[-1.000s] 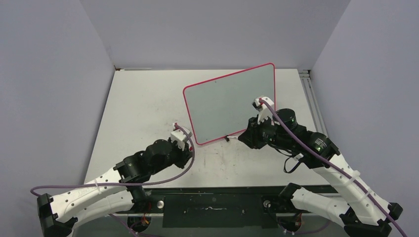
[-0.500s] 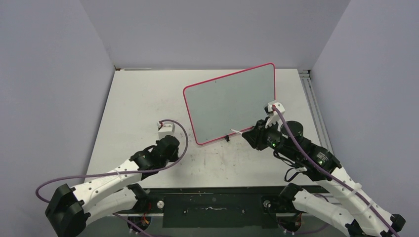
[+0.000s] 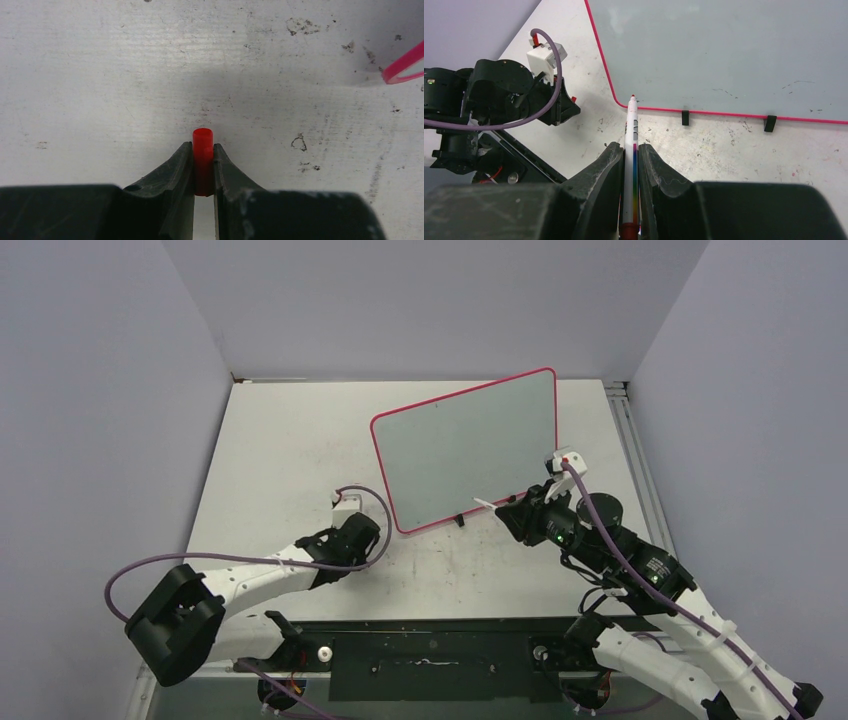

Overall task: Write a sentence on the whiteboard
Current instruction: Place the pen cap at the center of the board.

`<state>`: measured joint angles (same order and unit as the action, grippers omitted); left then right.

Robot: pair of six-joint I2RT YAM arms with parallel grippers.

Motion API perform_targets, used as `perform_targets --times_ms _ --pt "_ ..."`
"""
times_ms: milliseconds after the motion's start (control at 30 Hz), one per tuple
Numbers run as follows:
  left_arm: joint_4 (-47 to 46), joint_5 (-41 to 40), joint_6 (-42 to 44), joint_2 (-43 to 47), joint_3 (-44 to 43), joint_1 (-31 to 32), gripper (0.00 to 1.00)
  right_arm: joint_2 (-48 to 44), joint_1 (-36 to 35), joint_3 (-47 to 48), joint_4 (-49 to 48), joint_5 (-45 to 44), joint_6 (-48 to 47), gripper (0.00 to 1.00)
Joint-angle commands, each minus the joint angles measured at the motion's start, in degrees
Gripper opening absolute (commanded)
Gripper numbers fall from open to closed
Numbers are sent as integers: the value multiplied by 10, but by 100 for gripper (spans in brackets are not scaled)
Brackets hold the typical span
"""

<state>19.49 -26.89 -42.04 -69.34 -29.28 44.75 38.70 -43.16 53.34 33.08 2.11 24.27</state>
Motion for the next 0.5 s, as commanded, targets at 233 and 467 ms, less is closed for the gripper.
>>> perform_targets --times_ms 233,467 --pt "-48 13 -7 -32 -10 -12 27 -12 0 -13 -27 -19 -5 5" --pt "-51 28 -4 -25 -7 -22 46 -9 0 -15 -30 -19 -3 5"
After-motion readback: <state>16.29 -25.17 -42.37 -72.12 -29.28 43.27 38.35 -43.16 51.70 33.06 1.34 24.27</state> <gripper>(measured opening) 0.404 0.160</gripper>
